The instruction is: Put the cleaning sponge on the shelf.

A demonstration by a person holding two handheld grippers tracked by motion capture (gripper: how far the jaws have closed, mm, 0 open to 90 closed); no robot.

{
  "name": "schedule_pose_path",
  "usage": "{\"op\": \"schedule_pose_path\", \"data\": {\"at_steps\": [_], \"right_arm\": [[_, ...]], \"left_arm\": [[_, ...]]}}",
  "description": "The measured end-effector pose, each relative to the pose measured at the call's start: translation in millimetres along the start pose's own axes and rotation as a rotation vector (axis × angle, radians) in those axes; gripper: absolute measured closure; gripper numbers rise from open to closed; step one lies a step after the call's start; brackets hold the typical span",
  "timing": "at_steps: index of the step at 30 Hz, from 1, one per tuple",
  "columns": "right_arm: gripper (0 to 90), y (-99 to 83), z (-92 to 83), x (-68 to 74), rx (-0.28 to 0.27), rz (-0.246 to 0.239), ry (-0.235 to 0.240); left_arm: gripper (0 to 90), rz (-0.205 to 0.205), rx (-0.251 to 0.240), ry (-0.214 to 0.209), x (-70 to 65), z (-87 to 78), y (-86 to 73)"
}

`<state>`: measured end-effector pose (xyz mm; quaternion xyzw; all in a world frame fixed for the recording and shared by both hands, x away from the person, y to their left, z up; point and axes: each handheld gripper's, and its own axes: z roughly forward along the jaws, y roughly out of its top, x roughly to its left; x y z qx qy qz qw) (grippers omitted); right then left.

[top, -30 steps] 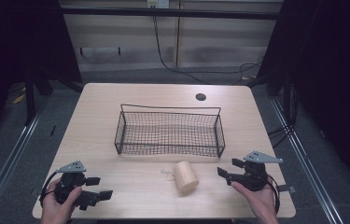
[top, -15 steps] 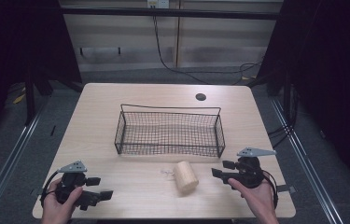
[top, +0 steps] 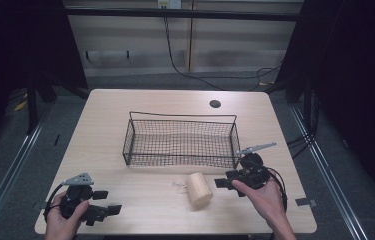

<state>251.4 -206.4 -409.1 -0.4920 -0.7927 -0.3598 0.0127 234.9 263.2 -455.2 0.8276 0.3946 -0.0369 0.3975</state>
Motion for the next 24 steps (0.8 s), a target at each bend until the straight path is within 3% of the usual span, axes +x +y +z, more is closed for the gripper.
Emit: {"op": "schedule_pose_path", "data": {"at_steps": [8, 10, 16, 24], "right_arm": [[33.6, 18.0, 15.4, 9.4, 0.177, 0.007, 0.013], [33.2, 19.6, 16.6, 9.9, 0.192, 0.010, 0.013], [29.0, 32.3, 32.2, 15.1, 0.317, 0.013, 0.012], [29.2, 44.9, 45.4, 20.7, 0.371, 0.017, 0.019]], "left_arm": [[17.4, 0.004, 0.002, -0.002, 0.1, -0.1, 0.2], [17.4, 0.001, 0.000, -0.002, -0.2, 0.0, 0.0], [17.4, 0.003, -0.001, -0.002, -0.1, 0.2, 0.1], [17.4, 0.001, -0.003, 0.003, 0.0, -0.7, 0.0]]}}
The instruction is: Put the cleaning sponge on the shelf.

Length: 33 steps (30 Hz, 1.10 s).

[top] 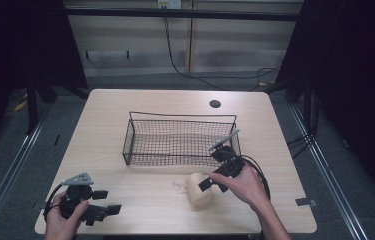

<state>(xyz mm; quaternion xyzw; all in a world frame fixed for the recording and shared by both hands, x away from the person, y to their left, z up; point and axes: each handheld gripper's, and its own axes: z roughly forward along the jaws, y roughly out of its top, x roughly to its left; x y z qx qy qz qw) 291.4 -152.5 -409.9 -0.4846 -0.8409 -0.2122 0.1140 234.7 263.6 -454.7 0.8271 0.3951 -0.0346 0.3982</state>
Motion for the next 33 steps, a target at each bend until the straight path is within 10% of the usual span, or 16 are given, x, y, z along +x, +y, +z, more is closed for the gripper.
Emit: {"op": "schedule_pose_path", "data": {"at_steps": [33], "right_arm": [[32.1, 31.0, 42.1, 6.1, 0.150, 0.050, -0.074]], "left_arm": [[17.3, -0.006, 0.000, -0.005, -0.1, 0.4, -0.3]]}}
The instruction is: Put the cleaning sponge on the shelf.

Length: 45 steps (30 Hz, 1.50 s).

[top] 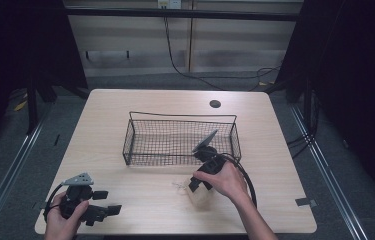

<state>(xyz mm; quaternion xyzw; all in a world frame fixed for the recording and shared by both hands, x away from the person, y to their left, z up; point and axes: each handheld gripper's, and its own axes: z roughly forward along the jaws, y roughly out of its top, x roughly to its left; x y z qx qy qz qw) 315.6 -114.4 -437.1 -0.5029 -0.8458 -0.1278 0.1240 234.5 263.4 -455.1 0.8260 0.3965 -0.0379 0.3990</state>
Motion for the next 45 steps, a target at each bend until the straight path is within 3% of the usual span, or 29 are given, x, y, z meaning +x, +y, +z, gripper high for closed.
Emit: {"op": "schedule_pose_path", "data": {"at_steps": [20, 36, 45], "right_arm": [[29.1, 5.4, 21.2, 14.8, 0.064, -0.095, -0.032], [30.2, 6.1, 13.4, 18.3, 0.073, -0.066, -0.039], [30.3, 5.1, 6.7, 19.1, 0.070, -0.090, -0.048]], "left_arm": [[17.4, 0.002, 0.002, -0.001, 0.3, 0.2, 0.1], [17.4, 0.003, 0.002, -0.001, 0.3, 0.3, 0.2], [17.4, 0.002, 0.002, -0.001, 0.4, 0.3, 0.2]]}}
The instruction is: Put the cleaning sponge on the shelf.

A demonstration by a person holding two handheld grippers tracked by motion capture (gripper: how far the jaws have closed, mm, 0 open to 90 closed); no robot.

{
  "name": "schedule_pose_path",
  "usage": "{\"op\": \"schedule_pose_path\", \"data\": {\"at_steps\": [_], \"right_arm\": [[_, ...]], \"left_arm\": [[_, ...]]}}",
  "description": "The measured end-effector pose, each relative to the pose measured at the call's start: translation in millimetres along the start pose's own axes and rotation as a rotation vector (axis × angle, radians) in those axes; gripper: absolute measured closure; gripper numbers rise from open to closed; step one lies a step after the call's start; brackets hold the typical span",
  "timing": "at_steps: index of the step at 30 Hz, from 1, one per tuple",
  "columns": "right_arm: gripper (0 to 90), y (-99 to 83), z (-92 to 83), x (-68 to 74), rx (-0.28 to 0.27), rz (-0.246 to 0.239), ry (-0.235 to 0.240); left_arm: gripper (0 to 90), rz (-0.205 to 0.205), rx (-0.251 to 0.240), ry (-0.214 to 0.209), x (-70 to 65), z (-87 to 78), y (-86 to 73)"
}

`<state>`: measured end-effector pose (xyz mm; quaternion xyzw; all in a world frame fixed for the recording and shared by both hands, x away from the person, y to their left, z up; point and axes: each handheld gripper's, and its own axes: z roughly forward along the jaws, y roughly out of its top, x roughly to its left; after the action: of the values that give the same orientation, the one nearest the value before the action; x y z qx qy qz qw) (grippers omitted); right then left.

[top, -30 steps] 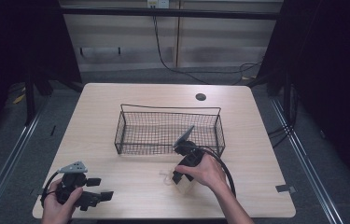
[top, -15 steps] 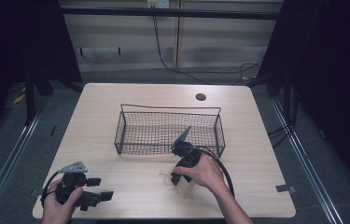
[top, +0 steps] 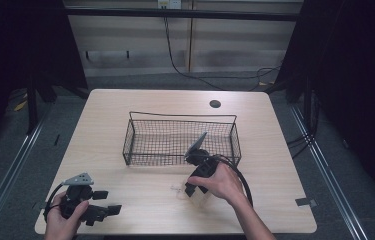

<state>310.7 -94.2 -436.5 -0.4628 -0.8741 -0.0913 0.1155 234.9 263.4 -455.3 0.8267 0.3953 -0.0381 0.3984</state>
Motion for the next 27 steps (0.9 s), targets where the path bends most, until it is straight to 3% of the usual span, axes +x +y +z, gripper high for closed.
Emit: {"op": "schedule_pose_path", "data": {"at_steps": [14, 27], "right_arm": [[30.3, -1.9, -14.6, 0.5, 0.000, -0.022, 0.019], [30.3, -1.4, -29.2, 3.3, 0.018, -0.038, 0.002]], "left_arm": [[17.3, 0.000, -0.001, -0.002, -0.1, -0.6, 0.0], [17.4, 0.001, -0.002, 0.000, -0.2, -0.6, 0.1]]}}
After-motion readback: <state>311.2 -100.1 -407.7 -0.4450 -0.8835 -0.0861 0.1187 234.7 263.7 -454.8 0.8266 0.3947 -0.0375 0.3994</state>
